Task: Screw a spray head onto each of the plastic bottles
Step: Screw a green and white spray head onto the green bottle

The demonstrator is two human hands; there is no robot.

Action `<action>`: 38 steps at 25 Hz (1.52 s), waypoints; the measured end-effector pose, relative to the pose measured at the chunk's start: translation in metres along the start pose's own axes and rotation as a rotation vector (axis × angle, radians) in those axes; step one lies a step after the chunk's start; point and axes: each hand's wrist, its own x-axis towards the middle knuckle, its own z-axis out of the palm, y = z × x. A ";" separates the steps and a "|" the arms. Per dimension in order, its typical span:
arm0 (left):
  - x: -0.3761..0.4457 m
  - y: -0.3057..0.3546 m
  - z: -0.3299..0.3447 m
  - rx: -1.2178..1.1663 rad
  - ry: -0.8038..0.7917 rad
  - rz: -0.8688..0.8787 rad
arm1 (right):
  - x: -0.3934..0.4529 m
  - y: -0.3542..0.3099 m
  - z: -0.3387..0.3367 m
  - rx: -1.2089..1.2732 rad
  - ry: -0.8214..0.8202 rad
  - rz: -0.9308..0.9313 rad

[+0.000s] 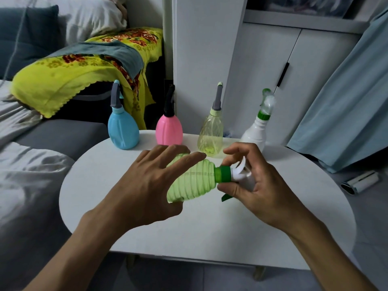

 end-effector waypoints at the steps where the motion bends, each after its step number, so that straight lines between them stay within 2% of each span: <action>1: 0.000 0.000 0.000 0.010 0.003 0.003 | 0.000 -0.001 -0.001 -0.012 0.009 0.005; 3: 0.000 0.001 0.001 0.033 -0.002 0.015 | 0.000 -0.002 -0.001 -0.046 0.020 0.009; 7: 0.000 0.001 0.001 0.021 -0.003 0.001 | 0.001 0.000 0.001 0.038 0.000 0.000; 12: -0.001 0.002 0.004 0.041 -0.019 0.016 | 0.001 -0.004 -0.001 -0.068 0.042 0.005; 23: -0.001 0.001 0.004 0.045 -0.013 0.008 | 0.001 -0.002 -0.002 -0.022 -0.041 0.046; 27: 0.000 -0.001 0.004 -0.011 -0.006 -0.006 | -0.001 -0.003 -0.001 -0.065 0.024 0.013; 32: -0.002 -0.006 0.012 -0.086 -0.013 -0.015 | 0.000 -0.005 0.000 0.001 0.070 0.096; 36: 0.001 -0.001 0.015 -0.178 0.099 -0.114 | 0.001 -0.006 0.007 0.215 0.176 0.271; 38: 0.002 -0.001 0.012 -0.277 0.135 -0.171 | 0.006 -0.008 -0.004 0.631 0.186 0.445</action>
